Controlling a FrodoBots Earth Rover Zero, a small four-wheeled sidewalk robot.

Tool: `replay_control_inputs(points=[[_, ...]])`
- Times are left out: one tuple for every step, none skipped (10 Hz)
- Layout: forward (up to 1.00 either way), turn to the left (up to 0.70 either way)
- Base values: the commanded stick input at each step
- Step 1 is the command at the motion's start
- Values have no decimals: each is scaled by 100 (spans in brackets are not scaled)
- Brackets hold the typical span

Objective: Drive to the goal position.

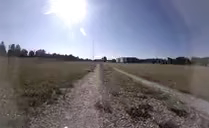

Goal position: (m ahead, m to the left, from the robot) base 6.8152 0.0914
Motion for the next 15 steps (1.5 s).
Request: replay_control_inputs(points=[[50,0],[50,0],[50,0],[50,0],[50,0],[50,0],[50,0],[50,0],[50,0],[50,0],[50,0],[50,0],[50,0],[50,0],[50,0]])
